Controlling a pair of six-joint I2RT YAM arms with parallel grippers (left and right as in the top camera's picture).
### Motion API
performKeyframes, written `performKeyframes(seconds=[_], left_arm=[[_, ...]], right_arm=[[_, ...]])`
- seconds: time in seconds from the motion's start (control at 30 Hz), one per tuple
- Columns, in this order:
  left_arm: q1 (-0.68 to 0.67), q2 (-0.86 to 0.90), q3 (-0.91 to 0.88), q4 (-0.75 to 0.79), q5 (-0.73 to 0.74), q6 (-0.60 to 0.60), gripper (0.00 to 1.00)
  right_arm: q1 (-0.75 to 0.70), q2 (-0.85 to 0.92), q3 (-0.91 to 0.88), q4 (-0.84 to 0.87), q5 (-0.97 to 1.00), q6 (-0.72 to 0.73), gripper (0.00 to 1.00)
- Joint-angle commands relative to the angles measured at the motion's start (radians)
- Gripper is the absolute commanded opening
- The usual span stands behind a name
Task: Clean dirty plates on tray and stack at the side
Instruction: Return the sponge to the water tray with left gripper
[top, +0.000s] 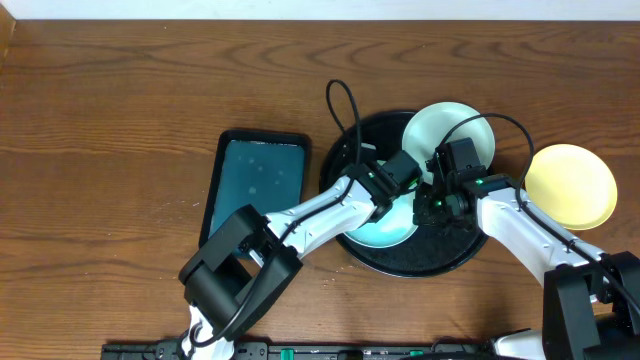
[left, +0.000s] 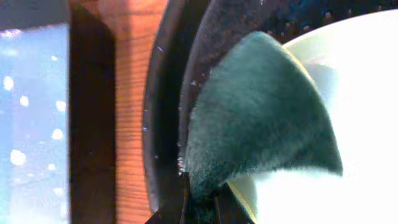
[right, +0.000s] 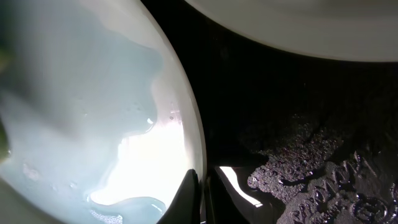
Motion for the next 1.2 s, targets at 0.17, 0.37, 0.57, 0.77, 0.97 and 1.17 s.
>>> performKeyframes(seconds=[0.17, 0.37, 0.57, 0.77, 0.97, 1.17], left_arm=[[0.062, -0.222, 0.02, -0.089, 0.046, 0.031, 0.07], [0.205, -0.372, 0.018, -0.24, 0.12, 0.031, 0.08], [0.371, -0.368, -0.088, -0.255, 0.27, 0.089, 0.08], [0.49, -0.367, -0.259, -0.153, 0.392, 0.1, 0.08], [0.562, -0.416, -0.248, -0.164, 0.569, 0.174, 0.47], [0.586, -0.559, -0.243, -0.164, 0.618, 0.174, 0.65]], right_arm=[[-0.01, -0.006, -0.01, -0.023, 0.132, -0.018, 0.01], [-0.01, -0.006, -0.01, -0.001, 0.134, -0.075, 0.01], [-0.01, -0.006, -0.01, 0.044, 0.084, -0.18, 0.01], [-0.009, -0.114, 0.015, -0.016, 0.087, -0.179, 0.01], [-0.005, -0.36, 0.037, -0.054, 0.233, -0.218, 0.01], [0.065, -0.484, 0.037, -0.056, 0.467, -0.254, 0.01]])
